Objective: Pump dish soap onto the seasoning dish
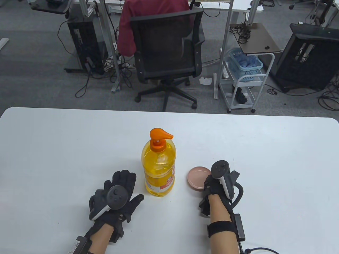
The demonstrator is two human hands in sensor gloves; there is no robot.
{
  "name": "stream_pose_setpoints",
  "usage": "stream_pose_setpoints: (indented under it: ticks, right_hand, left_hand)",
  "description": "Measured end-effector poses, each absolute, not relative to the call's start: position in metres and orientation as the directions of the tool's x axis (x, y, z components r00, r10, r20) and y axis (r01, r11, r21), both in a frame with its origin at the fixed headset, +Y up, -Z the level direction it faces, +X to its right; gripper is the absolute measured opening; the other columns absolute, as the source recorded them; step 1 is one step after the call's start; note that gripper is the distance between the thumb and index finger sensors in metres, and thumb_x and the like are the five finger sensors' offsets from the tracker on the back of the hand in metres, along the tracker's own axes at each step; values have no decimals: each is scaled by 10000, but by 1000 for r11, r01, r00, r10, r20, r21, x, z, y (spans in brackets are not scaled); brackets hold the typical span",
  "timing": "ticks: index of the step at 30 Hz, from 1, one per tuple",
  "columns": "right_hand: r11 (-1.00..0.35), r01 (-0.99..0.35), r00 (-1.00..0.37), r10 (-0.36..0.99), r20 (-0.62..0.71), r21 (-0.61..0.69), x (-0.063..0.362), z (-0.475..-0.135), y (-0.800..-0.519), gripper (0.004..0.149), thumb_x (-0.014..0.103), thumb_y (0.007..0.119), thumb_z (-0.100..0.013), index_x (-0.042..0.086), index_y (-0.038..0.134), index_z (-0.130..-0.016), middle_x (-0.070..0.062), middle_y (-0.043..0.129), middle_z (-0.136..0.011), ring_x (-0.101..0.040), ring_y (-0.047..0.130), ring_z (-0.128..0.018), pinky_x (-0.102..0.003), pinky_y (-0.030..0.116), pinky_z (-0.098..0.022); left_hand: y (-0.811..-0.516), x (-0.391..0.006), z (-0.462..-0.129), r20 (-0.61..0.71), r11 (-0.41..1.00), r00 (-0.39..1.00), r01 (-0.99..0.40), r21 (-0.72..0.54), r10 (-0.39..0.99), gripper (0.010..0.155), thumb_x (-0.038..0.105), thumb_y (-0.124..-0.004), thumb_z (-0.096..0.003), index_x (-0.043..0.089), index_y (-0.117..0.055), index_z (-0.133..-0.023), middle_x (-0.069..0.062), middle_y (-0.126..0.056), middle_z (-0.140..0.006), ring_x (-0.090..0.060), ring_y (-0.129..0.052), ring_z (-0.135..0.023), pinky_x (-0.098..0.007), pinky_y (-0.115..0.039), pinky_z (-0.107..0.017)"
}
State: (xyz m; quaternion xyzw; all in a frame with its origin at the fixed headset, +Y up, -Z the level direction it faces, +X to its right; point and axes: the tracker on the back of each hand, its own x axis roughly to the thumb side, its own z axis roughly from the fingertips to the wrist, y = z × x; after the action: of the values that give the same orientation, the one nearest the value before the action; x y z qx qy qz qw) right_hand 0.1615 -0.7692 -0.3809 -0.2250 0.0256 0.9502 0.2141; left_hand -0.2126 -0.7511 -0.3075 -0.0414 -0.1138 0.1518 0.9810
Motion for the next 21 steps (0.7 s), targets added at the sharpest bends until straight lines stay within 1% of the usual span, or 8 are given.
stream_pose_setpoints:
  ticks: [3,6,8,11,13,16,19,21]
  right_hand:
    - [-884,-467,-797,424,-430,-6,161,-379,-768,510,229,793,-536,-102,735,-919,-308,912,-664,-356,945,-410,-485,860,-301]
    - [-873,-487,-809,431,-399,45,163,-374,-759,613,267,800,-545,-71,603,-1018,-368,752,-877,-486,892,-607,-600,792,-443]
    - [-895,-446,-849,409,-334,36,165,-367,-745,644,276,799,-549,-49,551,-1048,-372,630,-970,-537,783,-770,-674,708,-524]
    - [-929,-365,-910,370,-187,-64,164,-349,-718,678,313,804,-552,-19,520,-1070,-353,489,-1050,-573,590,-908,-739,556,-609]
    - [-934,-319,-944,328,-32,-160,159,-330,-699,700,357,800,-555,-3,512,-1082,-336,431,-1081,-569,471,-967,-764,449,-641]
    - [-925,-280,-959,255,125,-258,150,-305,-688,715,394,794,-557,26,508,-1099,-307,383,-1116,-548,319,-1013,-784,313,-655]
    - [-920,-230,-959,158,235,-318,141,-287,-694,720,421,785,-557,58,506,-1113,-285,363,-1138,-520,254,-1031,-789,248,-651]
    - [-930,-204,-956,121,268,-306,137,-282,-706,742,456,773,-560,79,478,-1127,-276,315,-1150,-505,200,-1034,-788,213,-647]
  left_hand:
    - [-750,-214,-307,206,952,931,-284,-111,302,846,672,-574,-432,271,-276,-1114,-39,-202,-1221,-363,-192,-1139,-676,-242,-762]
    - [-747,-216,-305,195,955,936,-278,-106,294,843,675,-574,-431,273,-291,-1116,-43,-214,-1223,-368,-205,-1140,-682,-241,-756]
    - [-743,-217,-303,194,956,937,-278,-91,291,842,675,-581,-433,273,-299,-1117,-43,-219,-1224,-368,-206,-1141,-685,-238,-754]
    - [-736,-219,-300,191,960,941,-272,-72,281,845,682,-590,-432,278,-311,-1120,-41,-219,-1227,-366,-199,-1143,-691,-217,-748]
    - [-731,-219,-298,191,963,944,-263,-56,268,849,685,-601,-433,282,-310,-1121,-40,-214,-1228,-366,-190,-1142,-693,-206,-745]
    - [-726,-220,-294,192,967,948,-251,-35,253,854,693,-603,-432,290,-301,-1122,-35,-200,-1229,-364,-169,-1139,-696,-184,-736]
    - [-724,-220,-290,187,968,950,-252,-17,251,862,701,-601,-429,297,-288,-1123,-33,-182,-1229,-363,-145,-1133,-698,-150,-725]
    - [-724,-220,-287,164,971,958,-238,-13,237,878,723,-584,-419,306,-269,-1125,-31,-156,-1231,-364,-92,-1131,-703,-125,-718]
